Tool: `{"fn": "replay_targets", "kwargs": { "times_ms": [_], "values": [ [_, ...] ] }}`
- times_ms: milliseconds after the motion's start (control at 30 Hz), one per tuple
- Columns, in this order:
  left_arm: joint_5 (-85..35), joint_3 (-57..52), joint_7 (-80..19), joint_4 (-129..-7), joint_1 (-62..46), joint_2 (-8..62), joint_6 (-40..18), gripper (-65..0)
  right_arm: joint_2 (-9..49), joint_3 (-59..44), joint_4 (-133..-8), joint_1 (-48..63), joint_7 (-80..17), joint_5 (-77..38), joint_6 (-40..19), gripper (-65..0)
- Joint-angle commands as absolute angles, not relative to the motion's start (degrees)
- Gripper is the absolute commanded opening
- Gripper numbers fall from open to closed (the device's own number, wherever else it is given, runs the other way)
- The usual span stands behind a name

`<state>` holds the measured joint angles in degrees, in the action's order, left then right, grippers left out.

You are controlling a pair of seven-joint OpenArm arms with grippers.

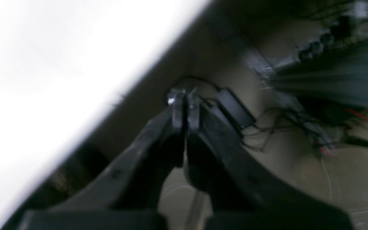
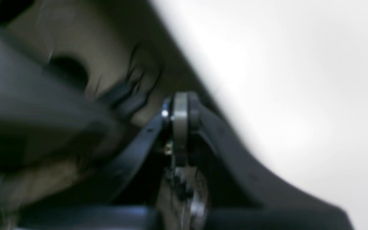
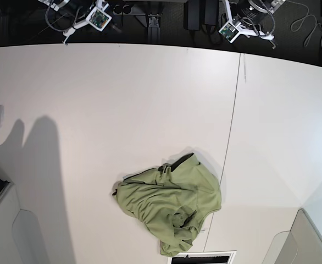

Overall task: Layout the t-shirt on the table in an organized manner, then fold the t-shirt properly
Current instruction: 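Move both grippers down to the green t-shirt heap and grasp its edges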

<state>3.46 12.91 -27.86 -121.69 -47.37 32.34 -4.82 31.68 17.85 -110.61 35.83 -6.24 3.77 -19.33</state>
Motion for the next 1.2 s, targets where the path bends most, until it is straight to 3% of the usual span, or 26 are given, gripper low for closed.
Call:
{"fn": "replay_targets", "kwargs": {
  "times_ms": [0,67,233,600,667,767,833,1000,1167],
  "values": [
    [3.6,11.9,-26.9,-123.7,-47.7,33.6,-4.2,-57.0,32.2,17.3,-111.7,34.3,-6.0,2.0,-19.1,-65.0],
    [3.6,10.5,-26.3,-124.7,-46.9,35.0,-2.3,-53.8,31.6,17.1,-111.7,30.1,-7.7,-1.0,-17.8,-65.0],
    [3.4,10.1,-25.6,-124.6,-41.1,37.8,0.9,-53.5,27.5,17.1,-110.6,19.8,-14.5,-4.0,-16.1,-65.0],
    [-9.5,10.2,-21.8,-115.3,-19.9,37.5,0.0,-53.4,12.4,17.1,-95.5,2.3,-19.3,-2.8,-15.1,-65.0],
    [-11.2,10.2,-20.8,-112.0,-15.7,36.3,-2.0,-51.4,10.4,17.1,-92.2,-0.7,-19.3,-2.8,-15.2,-57.6],
    [-15.0,10.2,-20.8,-106.4,-9.9,33.7,-6.2,-41.7,7.9,17.1,-88.8,-4.5,-19.3,-2.8,-15.2,-42.7],
    [-16.8,10.2,-20.8,-102.4,-6.4,31.6,-8.8,-36.7,6.6,17.1,-86.9,-6.8,-19.3,-2.5,-15.0,-37.8],
    [-20.2,11.9,-18.2,-93.2,2.3,27.2,-16.0,-36.2,4.2,17.1,-82.9,-11.4,-19.3,0.6,-12.1,-37.5],
    [-18.5,19.4,-17.4,-84.2,11.0,22.3,-16.3,-36.2,3.9,17.1,-79.2,-14.0,-19.3,2.7,-11.7,-37.5]
  ]
}}
